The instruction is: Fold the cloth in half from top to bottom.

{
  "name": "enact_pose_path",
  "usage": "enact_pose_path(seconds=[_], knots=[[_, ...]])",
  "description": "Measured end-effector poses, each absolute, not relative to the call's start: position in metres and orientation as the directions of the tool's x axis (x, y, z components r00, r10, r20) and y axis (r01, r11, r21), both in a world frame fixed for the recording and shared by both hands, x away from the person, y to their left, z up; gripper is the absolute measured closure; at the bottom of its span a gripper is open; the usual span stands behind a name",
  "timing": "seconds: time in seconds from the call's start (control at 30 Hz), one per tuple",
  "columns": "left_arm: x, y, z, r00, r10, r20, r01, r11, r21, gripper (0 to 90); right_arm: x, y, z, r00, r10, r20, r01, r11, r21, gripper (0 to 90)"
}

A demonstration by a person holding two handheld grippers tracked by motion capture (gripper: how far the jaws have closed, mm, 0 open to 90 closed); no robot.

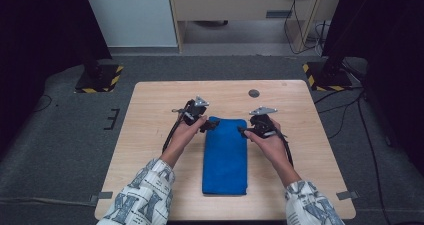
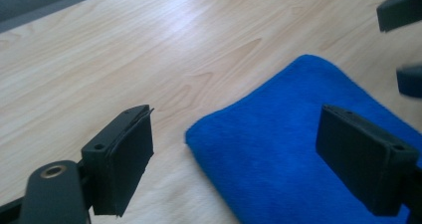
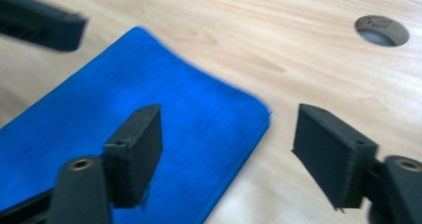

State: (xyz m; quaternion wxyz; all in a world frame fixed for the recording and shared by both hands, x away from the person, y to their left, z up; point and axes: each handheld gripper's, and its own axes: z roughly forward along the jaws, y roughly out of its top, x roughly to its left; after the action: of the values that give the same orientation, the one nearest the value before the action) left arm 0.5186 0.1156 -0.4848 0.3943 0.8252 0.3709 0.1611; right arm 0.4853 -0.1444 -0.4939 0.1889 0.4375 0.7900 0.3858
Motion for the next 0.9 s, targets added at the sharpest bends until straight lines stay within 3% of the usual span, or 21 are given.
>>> enact_pose_path(seconds=[0.5,0.9], knots=[[0.533,0.122,-0.503,0.631,0.769,-0.101,0.556,-0.358,0.750,23.9,0.526,-0.145,-0.505,-0.534,0.844,0.060,0.584,0.316,0.748,56.2],[0.538,0.119,-0.517,0.636,0.763,-0.113,0.575,-0.372,0.728,38.4,0.537,-0.137,-0.515,-0.546,0.832,0.102,0.612,0.312,0.727,54.4]])
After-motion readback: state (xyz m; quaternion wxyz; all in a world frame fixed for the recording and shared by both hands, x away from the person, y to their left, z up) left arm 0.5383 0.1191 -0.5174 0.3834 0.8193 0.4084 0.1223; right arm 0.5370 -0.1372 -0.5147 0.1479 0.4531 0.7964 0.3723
